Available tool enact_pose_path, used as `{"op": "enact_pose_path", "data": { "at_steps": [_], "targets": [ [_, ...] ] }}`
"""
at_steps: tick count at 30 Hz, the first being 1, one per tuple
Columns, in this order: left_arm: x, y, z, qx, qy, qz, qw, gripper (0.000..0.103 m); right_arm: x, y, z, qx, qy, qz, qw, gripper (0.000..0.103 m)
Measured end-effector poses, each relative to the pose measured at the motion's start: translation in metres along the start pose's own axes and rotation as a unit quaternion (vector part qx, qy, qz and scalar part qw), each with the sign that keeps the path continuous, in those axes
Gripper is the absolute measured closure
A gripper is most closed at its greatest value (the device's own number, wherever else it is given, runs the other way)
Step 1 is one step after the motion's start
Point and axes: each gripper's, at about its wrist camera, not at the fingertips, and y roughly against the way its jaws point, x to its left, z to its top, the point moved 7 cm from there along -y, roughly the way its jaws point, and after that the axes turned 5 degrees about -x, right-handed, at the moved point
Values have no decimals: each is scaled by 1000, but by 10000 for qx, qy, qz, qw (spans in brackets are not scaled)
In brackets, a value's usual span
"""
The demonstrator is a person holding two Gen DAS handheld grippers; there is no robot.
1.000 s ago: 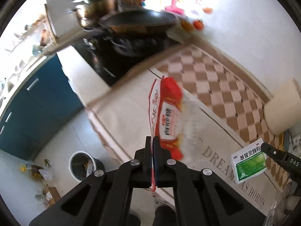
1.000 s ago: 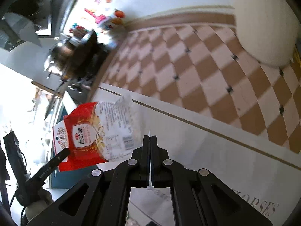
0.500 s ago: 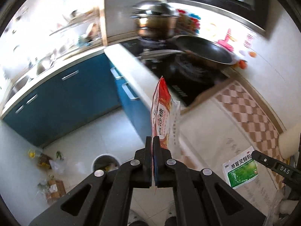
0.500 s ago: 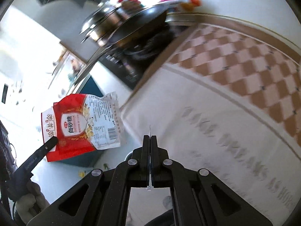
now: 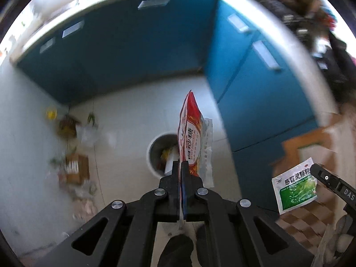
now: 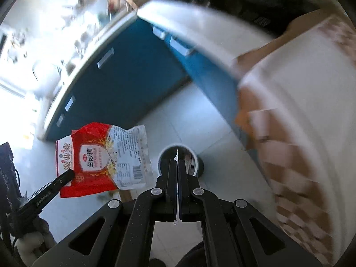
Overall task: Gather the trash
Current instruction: 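Carry the sugar bag and sachet to the bin and open both tools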
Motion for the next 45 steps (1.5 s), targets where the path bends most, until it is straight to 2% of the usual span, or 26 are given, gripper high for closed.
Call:
{"op": "enact_pose_path", "data": {
  "at_steps": [5, 11, 15, 20, 22, 24, 26, 27, 28, 29, 30, 31, 32, 34, 36, 38, 40, 45],
  "targets": [
    [49, -126, -21, 511, 574, 225, 9968, 103, 18, -133, -17, 543, 365, -85, 9978, 103],
    [97, -277, -57, 1073, 1058, 386, 9878, 103, 15, -299, -54, 1164, 783, -125, 9900, 103],
    [116, -350, -77, 1353, 1315, 304, 9816, 103, 8, -393, -79, 1492, 980, -161, 9838, 103],
    [124, -399, -89, 1631, 1600, 50, 9735, 102, 2, -481, -103, 1724, 1225, -166, 9772, 103],
    [124, -405, -92, 1672, 1662, -64, 9718, 99, -2, -510, -113, 1875, 1287, -179, 9736, 103],
    [123, -405, -93, 1706, 1646, -24, 9715, 98, -11, -532, -122, 1999, 1293, -277, 9709, 103],
    [125, -402, -94, 1733, 1575, 87, 9722, 89, -18, -548, -128, 2186, 1303, -392, 9663, 101],
    [127, -398, -95, 1706, 1580, 113, 9725, 64, -21, -556, -130, 2241, 1321, -434, 9646, 101],
    [129, -398, -95, 1669, 1595, 146, 9729, 24, -23, -558, -132, 2283, 1333, -448, 9634, 96],
    [131, -394, -93, 1609, 1612, 177, 9736, 8, -26, -561, -132, 2295, 1350, -469, 9628, 79],
    [134, -388, -92, 1526, 1652, 193, 9742, 1, -28, -560, -131, 2292, 1383, -500, 9622, 69],
    [135, -385, -92, 1497, 1680, 217, 9741, 1, -30, -556, -129, 2266, 1394, -482, 9628, 54],
    [138, -378, -92, 1481, 1700, 281, 9738, 0, -31, -552, -127, 2242, 1396, -464, 9634, 46],
    [140, -367, -91, 1409, 1696, 383, 9746, 1, -30, -544, -123, 2246, 1434, -455, 9628, 41],
    [142, -346, -88, 1243, 1667, 544, 9766, 1, -24, -532, -119, 2195, 1564, -501, 9617, 28],
    [142, -322, -83, 1008, 1611, 735, 9790, 1, -16, -513, -113, 2079, 1796, -577, 9598, 8],
    [140, -288, -80, 798, 1508, 967, 9806, 1, -7, -489, -107, 1936, 2097, -743, 9555, 1],
    [131, -207, -76, 498, 1556, 1071, 9807, 1, 17, -415, -94, 1589, 2618, -879, 9479, 0]
  ]
}}
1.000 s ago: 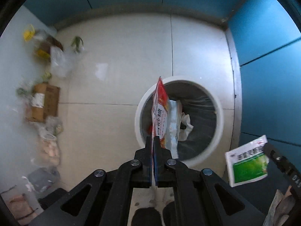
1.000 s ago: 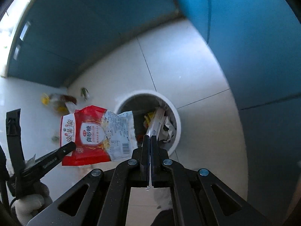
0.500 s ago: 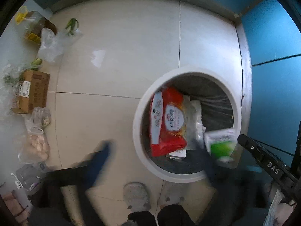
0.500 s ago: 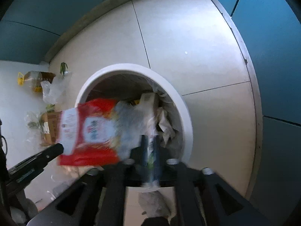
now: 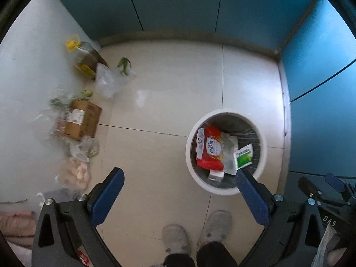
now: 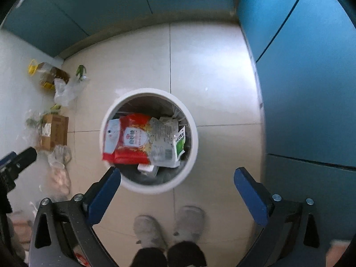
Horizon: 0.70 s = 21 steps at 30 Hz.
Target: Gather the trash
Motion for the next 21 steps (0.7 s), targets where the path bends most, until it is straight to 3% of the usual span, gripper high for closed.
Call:
{"op": "enact_pose_path", "data": {
  "at_steps": [10, 17, 21],
  "targets": [
    [21, 197, -33, -721, -49, -132, 9973, 1, 6, 221, -32, -857, 274, -255, 9956, 0],
    [43, 324, -78, -1139, -238, -331, 9927, 1, 17, 380, -93, -1390, 203, -214, 9899, 0],
    [47, 378, -102, -1284, -315, -463, 9901, 1, 21, 457, -134, -1640, 85, -128, 9863, 0]
  ]
}}
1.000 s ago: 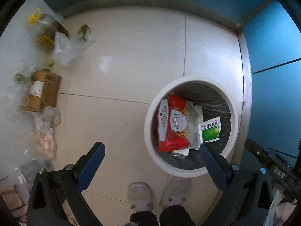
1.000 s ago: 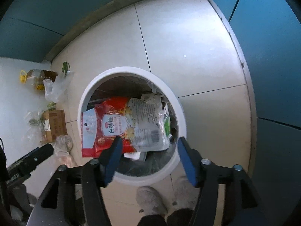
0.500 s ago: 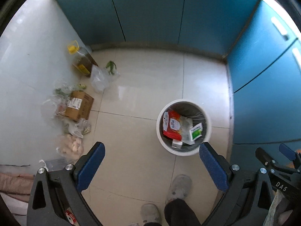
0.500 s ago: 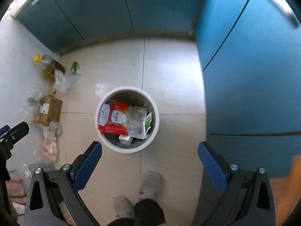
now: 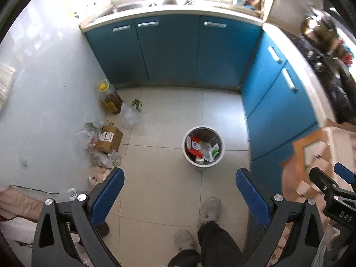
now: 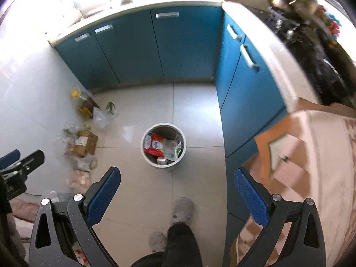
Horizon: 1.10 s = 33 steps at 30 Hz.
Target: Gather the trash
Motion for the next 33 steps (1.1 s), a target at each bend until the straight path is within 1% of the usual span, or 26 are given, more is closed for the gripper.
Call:
{"op": "enact_pose_path", "data": {
  "at_steps": [5, 7, 10, 14, 18, 21, 23, 27, 33],
  "targets": [
    [-4, 69, -17, -139, 25, -327, 9994, 0, 0, 98, -22, -292, -200, 159, 9992, 0],
    [-6, 94, -23, -203, 11, -452, 9988, 1, 2, 129, -30, -366, -259, 266, 9986, 0],
    [-13, 125, -31, -269, -9, -631, 9976, 1, 3, 170, -44, -428, -304, 410, 9978, 0],
    [-20, 162, -39, -312, 67, -904, 9954, 1, 1, 217, -57, -432, -371, 766, 9954, 0],
    [-25, 194, -44, -412, 177, -1106, 9929, 1, -2, 254, -66, -466, -295, 1083, 9926, 0],
    [-29, 215, -47, -490, 253, -1296, 9900, 1, -3, 278, -69, -473, -202, 1340, 9896, 0],
    [-31, 227, -50, -545, 265, -1359, 9889, 1, -3, 290, -68, -499, -162, 1483, 9876, 0],
    [-32, 247, -57, -632, 332, -1503, 9861, 0, 1, 312, -71, -499, -31, 1704, 9841, 0],
    [-29, 265, -62, -700, 384, -1655, 9830, 0, 10, 335, -74, -521, 61, 1986, 9787, 0]
  ]
}}
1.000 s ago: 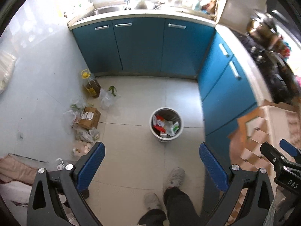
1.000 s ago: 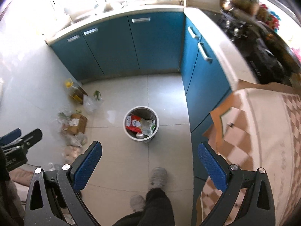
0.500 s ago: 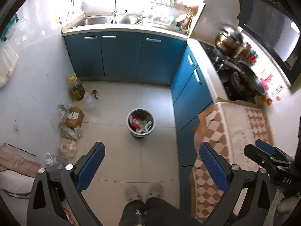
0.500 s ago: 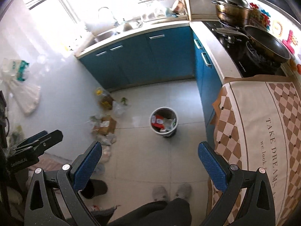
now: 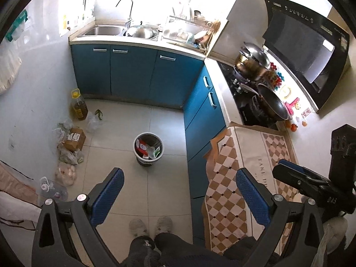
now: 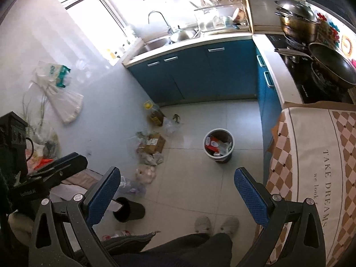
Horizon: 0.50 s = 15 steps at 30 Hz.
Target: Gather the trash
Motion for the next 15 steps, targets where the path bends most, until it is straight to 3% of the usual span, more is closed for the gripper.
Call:
{"op": "enact_pose_path", "data": {
  "at_steps": [15],
  "targets": [
    [-4, 14, -6, -5, -74, -72, 9999, 0, 8, 11, -3, 139, 29, 301, 9994, 0]
  ]
}}
